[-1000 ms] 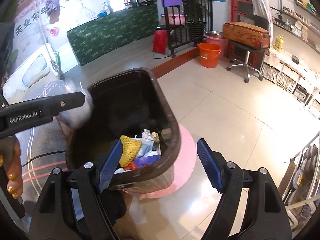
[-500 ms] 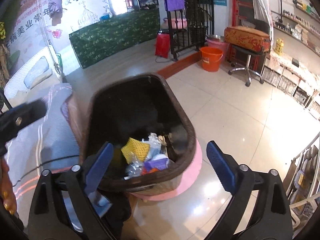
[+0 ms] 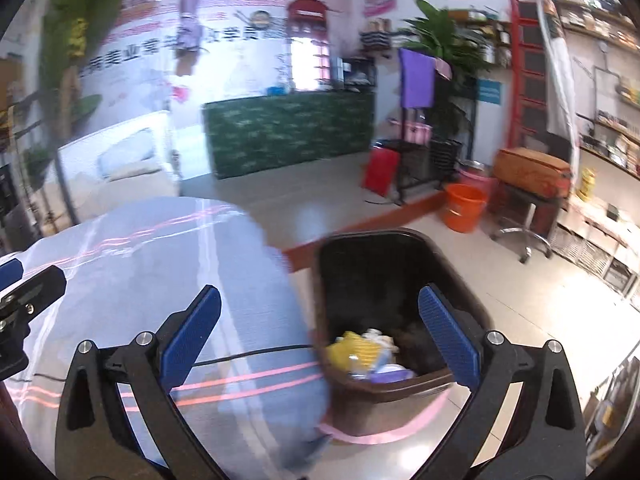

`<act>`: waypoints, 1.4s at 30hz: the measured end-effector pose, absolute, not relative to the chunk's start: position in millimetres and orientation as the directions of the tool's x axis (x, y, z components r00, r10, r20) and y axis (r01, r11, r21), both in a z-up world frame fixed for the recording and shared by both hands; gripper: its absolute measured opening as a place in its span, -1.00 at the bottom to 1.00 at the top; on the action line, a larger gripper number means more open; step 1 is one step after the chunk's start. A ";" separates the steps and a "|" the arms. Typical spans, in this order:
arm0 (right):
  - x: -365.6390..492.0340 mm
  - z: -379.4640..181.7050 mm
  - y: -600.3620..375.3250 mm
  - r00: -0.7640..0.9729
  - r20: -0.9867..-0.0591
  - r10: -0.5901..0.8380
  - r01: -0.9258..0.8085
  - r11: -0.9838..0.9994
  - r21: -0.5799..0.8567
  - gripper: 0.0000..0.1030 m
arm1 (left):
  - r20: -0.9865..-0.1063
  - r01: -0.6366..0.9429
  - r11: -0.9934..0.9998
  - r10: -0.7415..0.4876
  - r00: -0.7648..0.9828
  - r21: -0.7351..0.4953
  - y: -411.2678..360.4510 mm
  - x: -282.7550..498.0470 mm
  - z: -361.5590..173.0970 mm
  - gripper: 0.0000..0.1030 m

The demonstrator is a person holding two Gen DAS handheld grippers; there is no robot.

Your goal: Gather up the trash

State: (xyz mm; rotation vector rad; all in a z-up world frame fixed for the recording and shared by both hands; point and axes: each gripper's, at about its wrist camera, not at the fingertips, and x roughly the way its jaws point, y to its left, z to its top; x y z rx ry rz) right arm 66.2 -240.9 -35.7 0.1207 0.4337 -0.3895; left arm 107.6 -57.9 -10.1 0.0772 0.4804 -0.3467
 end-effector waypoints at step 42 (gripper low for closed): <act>-22.1 -11.2 -158.3 0.903 -0.260 -0.343 0.350 0.936 -0.020 0.89 | -0.267 0.144 0.986 -0.162 0.950 -0.084 23.3 22.5 1.8 0.89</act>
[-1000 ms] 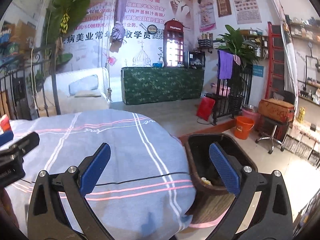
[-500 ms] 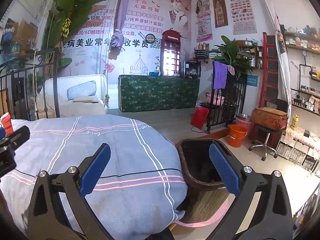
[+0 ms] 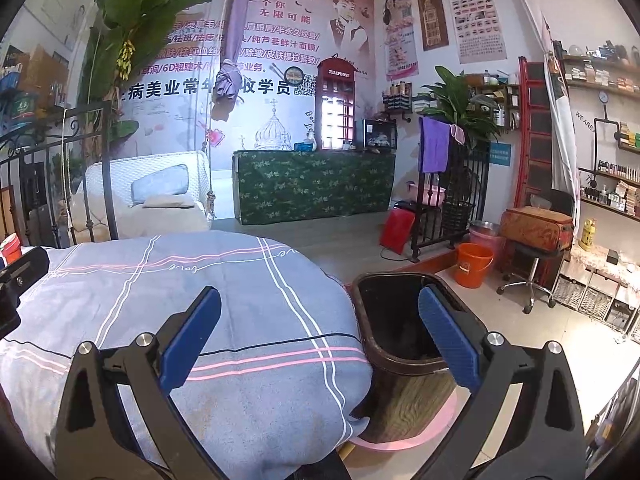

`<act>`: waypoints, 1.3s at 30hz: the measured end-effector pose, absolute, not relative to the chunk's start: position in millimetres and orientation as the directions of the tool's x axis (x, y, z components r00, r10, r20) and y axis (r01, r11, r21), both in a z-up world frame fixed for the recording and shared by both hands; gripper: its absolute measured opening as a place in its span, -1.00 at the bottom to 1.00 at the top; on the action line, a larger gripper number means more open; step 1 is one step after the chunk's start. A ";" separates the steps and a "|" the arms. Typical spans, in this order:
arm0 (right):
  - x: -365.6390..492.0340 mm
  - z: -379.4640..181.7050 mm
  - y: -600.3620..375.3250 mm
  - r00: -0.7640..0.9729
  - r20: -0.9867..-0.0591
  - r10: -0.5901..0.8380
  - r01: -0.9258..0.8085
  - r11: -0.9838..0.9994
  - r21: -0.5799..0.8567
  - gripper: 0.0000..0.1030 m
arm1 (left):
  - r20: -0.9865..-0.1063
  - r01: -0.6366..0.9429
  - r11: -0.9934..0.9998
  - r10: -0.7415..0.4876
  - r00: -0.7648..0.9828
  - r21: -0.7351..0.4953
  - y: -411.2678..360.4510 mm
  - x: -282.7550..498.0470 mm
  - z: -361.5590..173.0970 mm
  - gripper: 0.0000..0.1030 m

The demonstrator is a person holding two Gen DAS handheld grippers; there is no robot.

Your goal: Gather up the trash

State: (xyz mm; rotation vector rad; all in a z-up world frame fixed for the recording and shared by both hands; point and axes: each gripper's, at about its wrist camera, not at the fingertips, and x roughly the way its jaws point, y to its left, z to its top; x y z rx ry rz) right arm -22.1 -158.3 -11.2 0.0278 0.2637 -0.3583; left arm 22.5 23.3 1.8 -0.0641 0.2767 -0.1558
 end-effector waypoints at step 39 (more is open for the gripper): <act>-15.1 -20.6 -150.2 0.898 -0.283 -0.336 0.353 0.936 0.008 0.89 | -0.273 0.172 0.982 -0.186 0.944 -0.074 21.0 26.3 2.2 0.89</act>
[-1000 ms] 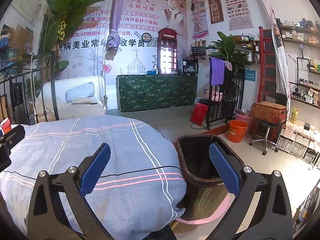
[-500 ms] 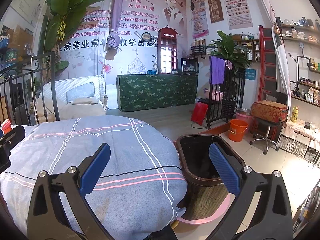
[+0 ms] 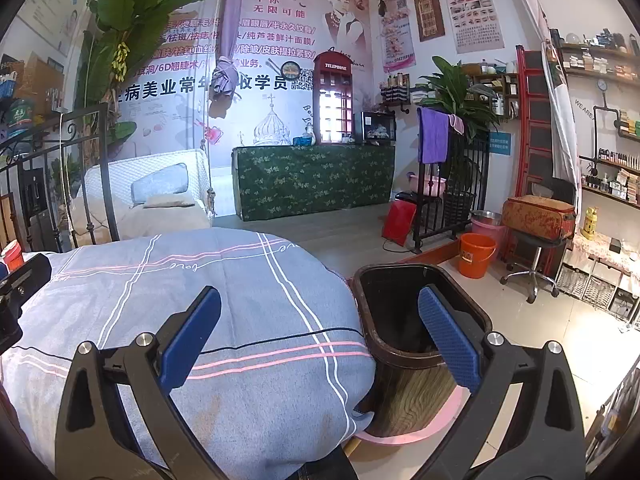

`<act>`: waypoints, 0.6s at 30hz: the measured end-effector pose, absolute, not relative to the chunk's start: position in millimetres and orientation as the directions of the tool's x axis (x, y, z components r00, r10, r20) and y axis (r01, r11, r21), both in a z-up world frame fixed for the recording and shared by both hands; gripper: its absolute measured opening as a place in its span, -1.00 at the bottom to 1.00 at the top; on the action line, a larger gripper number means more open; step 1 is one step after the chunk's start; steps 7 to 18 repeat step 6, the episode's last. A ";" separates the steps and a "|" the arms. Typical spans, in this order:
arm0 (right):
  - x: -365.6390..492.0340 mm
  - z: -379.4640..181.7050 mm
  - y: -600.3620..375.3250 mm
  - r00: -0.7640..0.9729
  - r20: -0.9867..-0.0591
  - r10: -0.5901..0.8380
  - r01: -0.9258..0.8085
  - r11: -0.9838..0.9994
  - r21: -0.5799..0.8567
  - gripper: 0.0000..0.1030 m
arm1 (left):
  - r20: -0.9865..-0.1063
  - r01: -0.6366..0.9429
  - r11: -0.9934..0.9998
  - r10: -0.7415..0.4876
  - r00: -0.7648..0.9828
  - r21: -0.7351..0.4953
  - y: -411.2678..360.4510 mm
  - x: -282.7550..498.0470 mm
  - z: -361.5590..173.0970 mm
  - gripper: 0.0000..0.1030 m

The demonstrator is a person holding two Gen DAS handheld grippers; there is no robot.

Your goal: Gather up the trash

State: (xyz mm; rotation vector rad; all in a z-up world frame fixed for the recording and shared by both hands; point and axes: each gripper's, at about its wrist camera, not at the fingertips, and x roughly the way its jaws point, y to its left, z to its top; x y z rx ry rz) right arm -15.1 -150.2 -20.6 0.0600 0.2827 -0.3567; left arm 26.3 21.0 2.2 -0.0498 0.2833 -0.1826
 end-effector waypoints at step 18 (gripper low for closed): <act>-15.4 -22.9 -149.1 0.898 -0.286 -0.335 0.353 0.935 0.013 0.89 | -0.277 0.170 0.983 -0.184 0.943 -0.072 20.6 26.7 1.5 0.89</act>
